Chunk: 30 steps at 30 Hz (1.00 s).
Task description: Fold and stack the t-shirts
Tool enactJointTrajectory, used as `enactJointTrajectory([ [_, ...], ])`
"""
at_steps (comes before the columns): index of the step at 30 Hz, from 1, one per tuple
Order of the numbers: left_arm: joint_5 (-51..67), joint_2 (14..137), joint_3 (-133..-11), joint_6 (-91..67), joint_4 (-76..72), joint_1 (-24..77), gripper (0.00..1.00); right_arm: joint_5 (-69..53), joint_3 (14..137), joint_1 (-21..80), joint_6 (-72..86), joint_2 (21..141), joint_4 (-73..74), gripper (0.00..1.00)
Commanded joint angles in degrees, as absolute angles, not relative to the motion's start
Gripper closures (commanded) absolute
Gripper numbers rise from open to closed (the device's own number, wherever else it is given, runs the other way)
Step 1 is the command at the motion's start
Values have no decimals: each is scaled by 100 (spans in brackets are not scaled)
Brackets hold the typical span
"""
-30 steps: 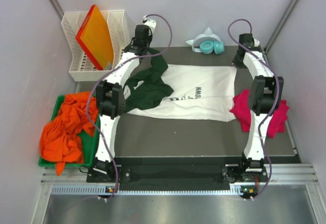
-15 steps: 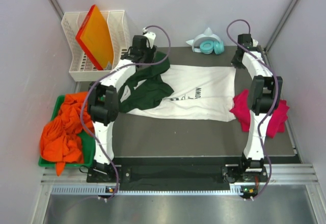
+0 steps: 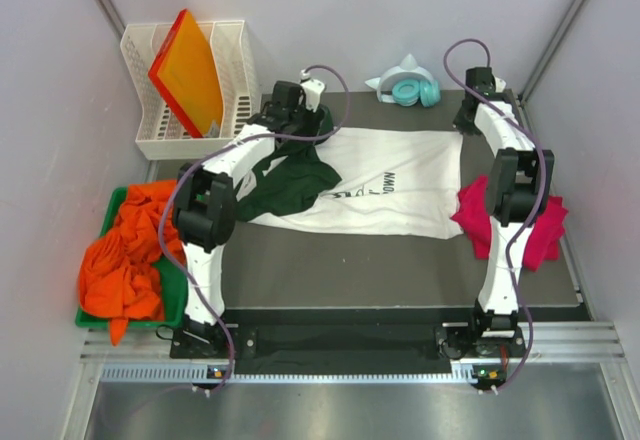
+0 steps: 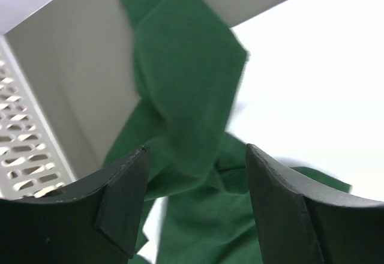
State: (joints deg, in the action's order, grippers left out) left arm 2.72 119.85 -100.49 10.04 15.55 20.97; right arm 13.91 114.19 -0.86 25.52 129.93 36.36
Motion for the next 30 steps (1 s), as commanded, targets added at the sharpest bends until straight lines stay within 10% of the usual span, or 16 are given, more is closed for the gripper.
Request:
enactJointTrajectory([
  [1,448,11944,-9967,1160,1451,2355,30,1564,11329,-44,2505,12797,3437,100],
  [30,-1125,12920,-10898,1837,1222,2496,32,1397,11074,141,2540,12709,3287,100],
])
